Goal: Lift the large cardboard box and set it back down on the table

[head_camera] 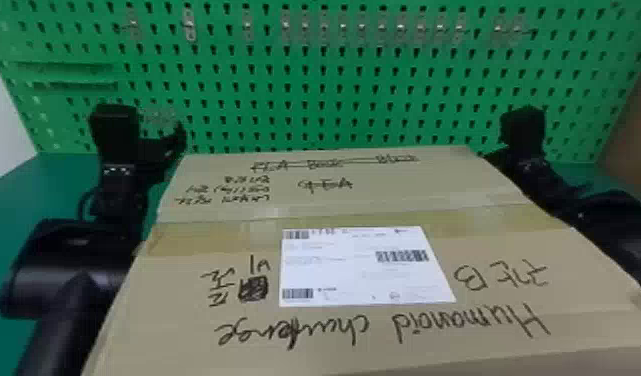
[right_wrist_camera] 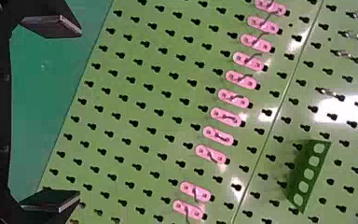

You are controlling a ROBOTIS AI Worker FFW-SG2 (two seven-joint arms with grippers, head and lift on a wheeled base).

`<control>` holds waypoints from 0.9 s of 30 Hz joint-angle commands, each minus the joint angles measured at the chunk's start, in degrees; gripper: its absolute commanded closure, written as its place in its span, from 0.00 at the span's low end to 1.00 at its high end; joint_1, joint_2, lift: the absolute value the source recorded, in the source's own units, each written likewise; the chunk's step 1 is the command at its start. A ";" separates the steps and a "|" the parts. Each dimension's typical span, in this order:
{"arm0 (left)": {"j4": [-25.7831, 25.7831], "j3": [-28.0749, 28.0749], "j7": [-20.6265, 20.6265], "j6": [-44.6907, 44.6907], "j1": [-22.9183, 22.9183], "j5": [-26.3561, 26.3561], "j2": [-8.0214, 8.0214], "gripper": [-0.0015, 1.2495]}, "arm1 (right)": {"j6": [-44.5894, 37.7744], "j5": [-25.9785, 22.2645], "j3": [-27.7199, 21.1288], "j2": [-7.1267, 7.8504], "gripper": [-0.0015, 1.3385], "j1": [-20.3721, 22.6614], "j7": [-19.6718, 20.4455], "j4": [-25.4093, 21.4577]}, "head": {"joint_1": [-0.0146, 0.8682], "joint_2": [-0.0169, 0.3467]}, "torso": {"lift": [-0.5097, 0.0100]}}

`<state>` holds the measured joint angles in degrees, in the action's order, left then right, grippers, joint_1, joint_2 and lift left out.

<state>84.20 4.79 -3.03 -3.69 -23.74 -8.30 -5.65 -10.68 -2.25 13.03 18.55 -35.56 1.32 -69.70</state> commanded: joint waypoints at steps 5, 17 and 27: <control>1.32 0.39 0.05 -0.96 0.10 -0.93 -1.21 0.20 | -1.36 1.55 -2.93 -3.78 0.06 1.01 -0.44 -2.20 | 0.66 0.19 | 0.63; 1.40 0.30 0.13 -0.96 0.18 -0.93 -1.30 0.20 | -2.33 1.99 -3.98 -3.60 0.07 2.42 -0.44 -2.64 | 0.66 0.19 | 0.63; 1.40 0.39 0.13 -0.96 0.36 -1.10 -1.21 0.20 | -3.21 2.51 -5.74 -3.34 0.07 3.56 -0.44 -3.25 | 0.66 0.19 | 0.63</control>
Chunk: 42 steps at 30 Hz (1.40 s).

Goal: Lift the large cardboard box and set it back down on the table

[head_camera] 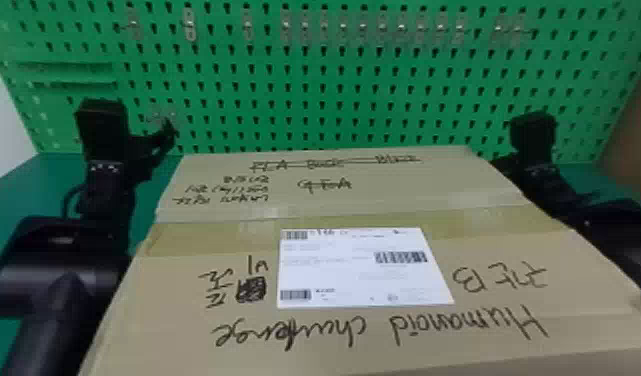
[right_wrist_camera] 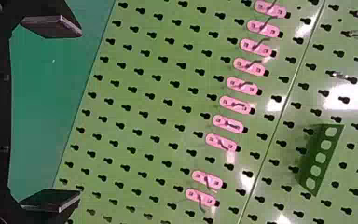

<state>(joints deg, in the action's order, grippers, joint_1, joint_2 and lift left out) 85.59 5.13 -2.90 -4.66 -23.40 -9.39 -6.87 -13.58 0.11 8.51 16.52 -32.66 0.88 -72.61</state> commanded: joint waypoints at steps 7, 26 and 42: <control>0.01 -0.47 0.00 0.00 -0.16 -0.54 0.02 0.20 | -0.39 0.24 -1.13 -1.57 0.07 0.58 0.00 -0.34 | 0.66 0.19 | 0.63; 0.01 -1.00 0.00 -0.18 -0.42 -0.72 -0.07 0.20 | -0.04 0.42 -2.01 -1.49 0.07 0.14 0.00 -0.52 | 0.66 0.19 | 0.63; 0.27 -0.03 0.00 -0.18 0.37 -0.54 -0.07 0.20 | -0.48 0.95 -2.45 -0.96 0.07 0.14 0.00 -1.31 | 0.66 0.19 | 0.63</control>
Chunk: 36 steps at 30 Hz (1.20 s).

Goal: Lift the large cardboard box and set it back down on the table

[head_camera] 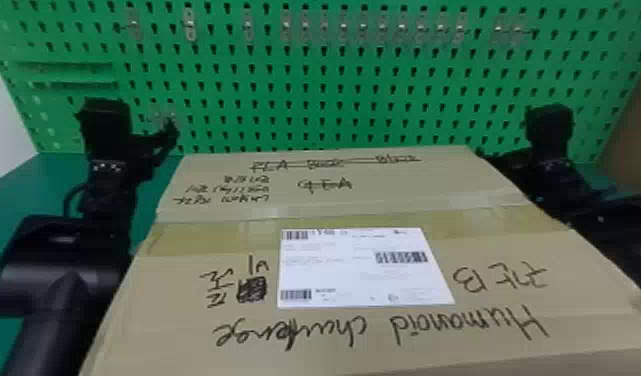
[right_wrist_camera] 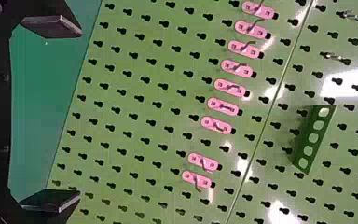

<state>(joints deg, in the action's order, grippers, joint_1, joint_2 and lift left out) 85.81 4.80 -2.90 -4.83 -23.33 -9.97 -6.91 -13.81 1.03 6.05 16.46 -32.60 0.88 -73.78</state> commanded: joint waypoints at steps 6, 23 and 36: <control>0.05 0.21 0.00 -0.01 0.30 0.03 0.06 0.20 | -0.42 0.29 0.01 -0.82 0.07 -0.09 0.00 -0.23 | 0.66 0.19 | 0.63; 0.14 0.48 0.00 0.08 0.57 0.03 0.06 0.20 | -0.34 0.37 -0.34 -0.73 0.07 0.34 0.00 -0.40 | 0.66 0.19 | 0.63; 0.14 0.57 0.00 0.08 0.74 0.21 0.06 0.20 | -0.42 0.37 -0.43 -0.73 0.07 0.34 0.00 -0.58 | 0.66 0.19 | 0.63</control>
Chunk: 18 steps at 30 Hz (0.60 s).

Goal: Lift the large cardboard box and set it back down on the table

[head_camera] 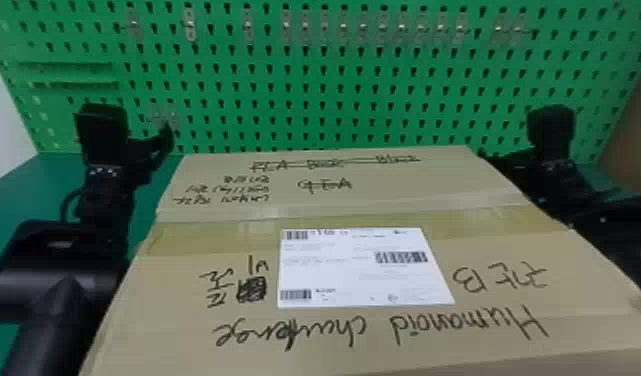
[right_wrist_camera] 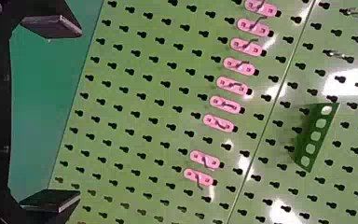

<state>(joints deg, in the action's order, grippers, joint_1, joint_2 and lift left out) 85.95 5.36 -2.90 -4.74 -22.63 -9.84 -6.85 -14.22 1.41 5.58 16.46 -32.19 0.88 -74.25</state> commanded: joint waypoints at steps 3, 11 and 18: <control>0.00 0.00 0.00 0.00 0.04 -0.10 0.00 0.20 | -0.02 0.00 0.05 -0.73 0.07 -0.06 0.00 -0.11 | 0.66 0.19 | 0.63; 0.09 0.00 0.00 0.00 -0.13 0.08 0.09 0.20 | 0.07 0.09 0.13 -0.73 0.07 -0.06 0.00 -0.11 | 0.66 0.19 | 0.63; 0.18 0.18 0.00 0.00 -0.05 -0.10 0.00 0.20 | -0.02 0.18 -0.04 -0.82 0.07 -0.24 0.00 -0.11 | 0.66 0.19 | 0.63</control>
<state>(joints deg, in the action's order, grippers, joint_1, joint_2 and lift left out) 86.10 5.49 -2.90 -4.73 -22.80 -9.77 -6.84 -14.21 1.50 5.63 16.46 -32.41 0.88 -74.36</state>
